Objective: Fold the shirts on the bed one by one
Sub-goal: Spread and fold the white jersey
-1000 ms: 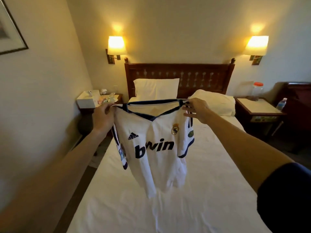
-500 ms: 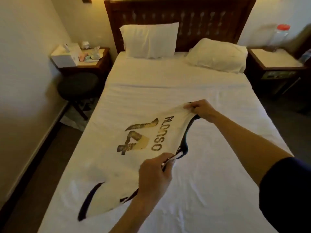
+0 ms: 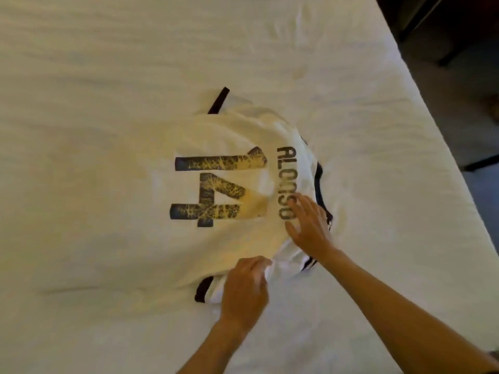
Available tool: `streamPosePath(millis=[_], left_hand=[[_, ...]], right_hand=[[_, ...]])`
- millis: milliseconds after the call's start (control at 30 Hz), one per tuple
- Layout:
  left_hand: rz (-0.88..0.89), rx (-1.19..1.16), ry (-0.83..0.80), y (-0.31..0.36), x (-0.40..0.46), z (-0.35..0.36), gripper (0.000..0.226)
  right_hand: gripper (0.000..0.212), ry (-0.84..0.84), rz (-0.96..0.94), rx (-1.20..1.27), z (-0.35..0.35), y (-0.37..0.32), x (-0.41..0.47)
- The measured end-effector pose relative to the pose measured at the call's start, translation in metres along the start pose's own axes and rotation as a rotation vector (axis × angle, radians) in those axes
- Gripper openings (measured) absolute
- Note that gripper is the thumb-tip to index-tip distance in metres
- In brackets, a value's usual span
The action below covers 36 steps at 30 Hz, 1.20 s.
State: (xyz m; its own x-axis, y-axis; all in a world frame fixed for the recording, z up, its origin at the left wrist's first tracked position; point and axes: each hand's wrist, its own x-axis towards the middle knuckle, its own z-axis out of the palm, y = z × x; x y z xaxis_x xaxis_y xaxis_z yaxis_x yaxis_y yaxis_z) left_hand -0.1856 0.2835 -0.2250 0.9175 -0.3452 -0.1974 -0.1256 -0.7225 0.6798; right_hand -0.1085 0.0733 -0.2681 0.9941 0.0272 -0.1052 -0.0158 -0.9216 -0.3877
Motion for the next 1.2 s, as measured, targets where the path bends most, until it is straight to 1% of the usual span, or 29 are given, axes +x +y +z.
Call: streamPosePath(millis=[33,100,167,233,267,333,400,467,567,633,700,733,767,800,833,867,900,933,967,1033,1067,1133,1167,1200], left_hand=[[0.019,0.072,0.052,-0.019,-0.002,-0.001,0.027],[0.062,0.218,0.048,-0.05,-0.009,-0.002,0.033],[0.1,0.32,-0.007,-0.07,-0.02,-0.002,0.041],[0.08,0.349,-0.049,-0.084,-0.029,-0.002,0.044],[0.055,0.338,-0.059,-0.088,-0.03,-0.001,0.044],[0.031,0.301,-0.063,-0.095,-0.03,0.0,0.045],[0.044,0.277,-0.061,-0.098,-0.027,0.0,0.038],[0.057,0.289,-0.069,-0.099,-0.024,0.001,0.032],[0.03,0.255,-0.089,-0.095,-0.022,0.001,0.02],[0.047,0.211,-0.092,-0.09,-0.024,-0.001,0.027],[0.055,0.194,-0.16,-0.083,-0.027,0.0,0.03],[0.039,0.192,-0.211,-0.081,-0.029,0.003,0.032],[0.01,0.191,-0.259,-0.08,-0.032,0.005,0.034],[-0.022,0.181,-0.298,-0.079,-0.035,0.009,0.034],[-0.052,0.164,-0.318,-0.08,-0.035,0.013,0.033],[-0.082,0.144,-0.331,-0.081,-0.036,0.017,0.032],[-0.107,0.131,-0.34,-0.082,-0.034,0.02,0.032],[-0.125,0.132,-0.351,-0.083,-0.031,0.023,0.032],[-0.136,0.142,-0.361,-0.085,-0.028,0.026,0.032],[-0.155,0.161,-0.386,-0.087,-0.023,0.03,0.031],[-0.164,0.167,-0.396,-0.087,-0.021,0.032,0.031],[-0.181,0.168,-0.415,-0.088,-0.019,0.034,0.034],[-0.19,0.165,-0.424,-0.088,-0.018,0.034,0.034],[-0.202,0.153,-0.427,-0.087,-0.017,0.034,0.035]], right_hand=[[0.054,0.021,-0.047,0.002,0.011,-0.004,-0.026],[0.062,-0.01,-0.137,0.018,0.034,-0.017,-0.074],[0.064,-0.115,-0.283,0.036,0.054,-0.033,-0.115],[0.063,-0.235,-0.398,-0.026,0.07,-0.042,-0.141],[0.062,-0.242,-0.393,-0.061,0.077,-0.043,-0.148],[0.055,-0.133,-0.253,-0.06,0.082,-0.044,-0.151],[0.04,0.01,-0.134,-0.028,0.082,-0.046,-0.147],[0.025,0.099,-0.11,0.018,0.08,-0.048,-0.143],[0.022,0.129,-0.084,0.11,0.071,-0.046,-0.145],[0.015,0.128,-0.092,0.134,0.062,-0.04,-0.152],[0.016,0.119,-0.096,0.114,0.056,-0.028,-0.164],[0.015,0.099,-0.061,0.138,0.054,-0.022,-0.17],[0.016,0.075,0.021,0.209,0.054,-0.017,-0.175],[0.024,0.056,0.166,0.333,0.053,-0.014,-0.179],[0.037,0.085,0.35,0.488,0.052,-0.012,-0.179],[0.046,0.157,0.557,0.626,0.049,-0.012,-0.175],[0.05,0.255,0.751,0.738,0.046,-0.011,-0.165],[0.052,0.339,0.909,0.802,0.043,-0.008,-0.152],[0.055,0.375,1.025,0.828,0.04,-0.004,-0.136],[0.057,0.334,1.145,0.846,0.034,0.009,-0.105],[0.054,0.285,1.165,0.861,0.03,0.017,-0.091],[0.041,0.14,1.122,0.819,0.022,0.032,-0.07],[0.035,0.118,1.094,0.747,0.018,0.039,-0.064],[0.031,0.159,1.093,0.676,0.015,0.048,-0.062]])
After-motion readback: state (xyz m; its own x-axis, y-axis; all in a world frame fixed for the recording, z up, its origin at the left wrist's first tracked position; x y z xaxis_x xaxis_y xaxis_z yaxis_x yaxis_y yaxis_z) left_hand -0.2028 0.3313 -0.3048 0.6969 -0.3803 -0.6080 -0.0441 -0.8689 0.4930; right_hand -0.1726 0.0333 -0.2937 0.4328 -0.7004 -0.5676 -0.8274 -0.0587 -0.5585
